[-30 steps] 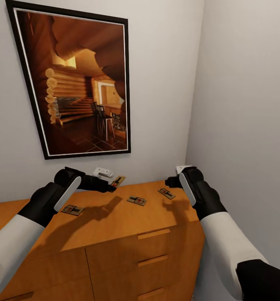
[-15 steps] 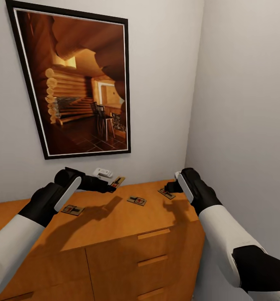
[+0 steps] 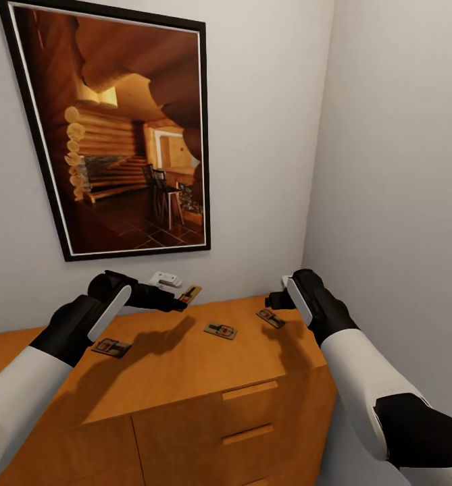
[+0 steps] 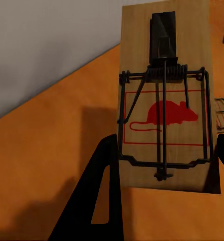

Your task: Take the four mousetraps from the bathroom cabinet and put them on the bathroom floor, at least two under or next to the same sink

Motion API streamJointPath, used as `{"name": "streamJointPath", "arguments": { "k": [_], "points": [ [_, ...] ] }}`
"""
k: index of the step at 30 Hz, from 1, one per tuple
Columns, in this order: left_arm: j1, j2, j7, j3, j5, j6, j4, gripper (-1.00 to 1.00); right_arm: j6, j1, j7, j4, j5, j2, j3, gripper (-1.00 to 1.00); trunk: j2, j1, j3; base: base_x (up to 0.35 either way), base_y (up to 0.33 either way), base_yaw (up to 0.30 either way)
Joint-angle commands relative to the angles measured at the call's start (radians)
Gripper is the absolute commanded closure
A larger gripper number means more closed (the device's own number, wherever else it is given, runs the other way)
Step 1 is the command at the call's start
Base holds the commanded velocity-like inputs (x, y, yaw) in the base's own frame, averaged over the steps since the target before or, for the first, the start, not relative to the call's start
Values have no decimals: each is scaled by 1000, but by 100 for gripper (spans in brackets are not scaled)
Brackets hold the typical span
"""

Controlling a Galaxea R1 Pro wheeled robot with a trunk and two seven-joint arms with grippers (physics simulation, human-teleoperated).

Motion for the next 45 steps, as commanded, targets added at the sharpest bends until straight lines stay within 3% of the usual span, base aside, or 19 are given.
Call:
{"name": "streamJointPath", "arguments": {
  "k": [1, 36, 45],
  "points": [
    [-1, 1, -11, -1, -11, 1, -1, 100, 3, -1, -10, -1, -11, 0, 2, -100, -1, 0, -1, 16, 0, 0],
    [-1, 1, -10, -1, -12, 1, 3, 100, 3, -9, -11, 19, -13, 14, 5, -100, -1, 0, -1, 47, 0, 0],
    [-1, 1, -10, -1, -12, 1, 4, 100, 3, -9, -8, 125, -11, 14, 7, -100, -1, 0, -1, 0, 0, 0]
  ]
}}
